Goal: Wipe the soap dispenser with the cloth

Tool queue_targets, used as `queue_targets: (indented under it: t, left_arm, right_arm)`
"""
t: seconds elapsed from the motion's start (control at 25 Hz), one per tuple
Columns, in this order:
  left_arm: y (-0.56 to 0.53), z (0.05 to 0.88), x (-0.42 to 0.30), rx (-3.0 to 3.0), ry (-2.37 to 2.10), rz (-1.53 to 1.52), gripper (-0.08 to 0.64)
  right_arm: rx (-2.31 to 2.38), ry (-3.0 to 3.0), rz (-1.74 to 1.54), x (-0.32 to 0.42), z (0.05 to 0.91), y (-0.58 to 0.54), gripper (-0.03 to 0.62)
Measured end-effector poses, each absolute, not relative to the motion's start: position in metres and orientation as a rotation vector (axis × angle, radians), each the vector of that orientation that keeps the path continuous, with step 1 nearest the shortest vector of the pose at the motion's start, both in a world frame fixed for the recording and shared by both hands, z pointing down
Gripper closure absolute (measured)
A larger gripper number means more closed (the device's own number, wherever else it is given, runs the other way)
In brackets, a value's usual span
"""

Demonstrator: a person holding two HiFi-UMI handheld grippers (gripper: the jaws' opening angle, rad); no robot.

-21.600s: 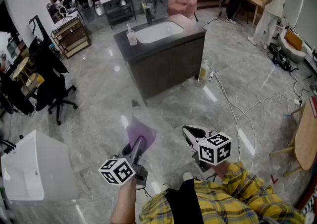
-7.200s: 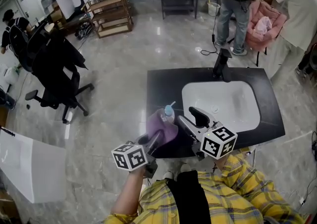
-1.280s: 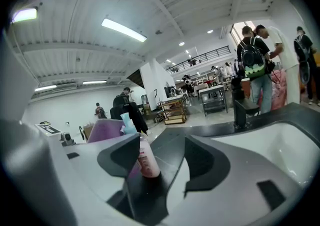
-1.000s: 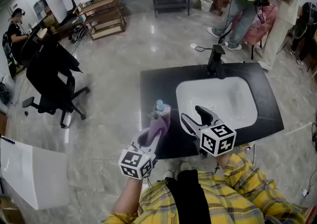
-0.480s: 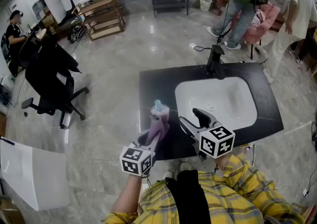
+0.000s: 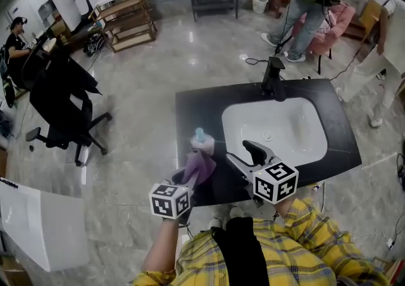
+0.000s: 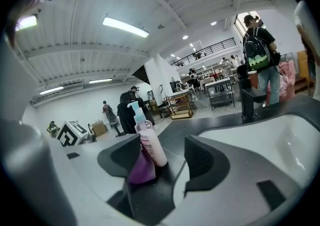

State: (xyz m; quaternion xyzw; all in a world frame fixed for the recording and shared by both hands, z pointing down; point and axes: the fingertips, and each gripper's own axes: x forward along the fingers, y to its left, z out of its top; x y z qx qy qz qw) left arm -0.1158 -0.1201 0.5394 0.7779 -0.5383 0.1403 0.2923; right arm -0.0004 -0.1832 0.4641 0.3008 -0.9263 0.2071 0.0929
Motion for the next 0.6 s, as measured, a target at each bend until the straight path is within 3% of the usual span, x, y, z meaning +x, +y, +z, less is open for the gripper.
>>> queue_targets:
  t: [0.36, 0.6]
  left_arm:
    - [-0.092, 0.474, -0.134, 2.166, -1.490, 0.013, 0.483]
    - [-0.076, 0.465, -0.134, 2.171, -1.541, -0.025, 0.483]
  right_arm:
    - [0.454, -2.877, 0.296, -0.030, 0.432, -0.185, 0.324]
    - [0.052, -2.866, 0.090, -0.061, 0.428, -0.184, 0.324]
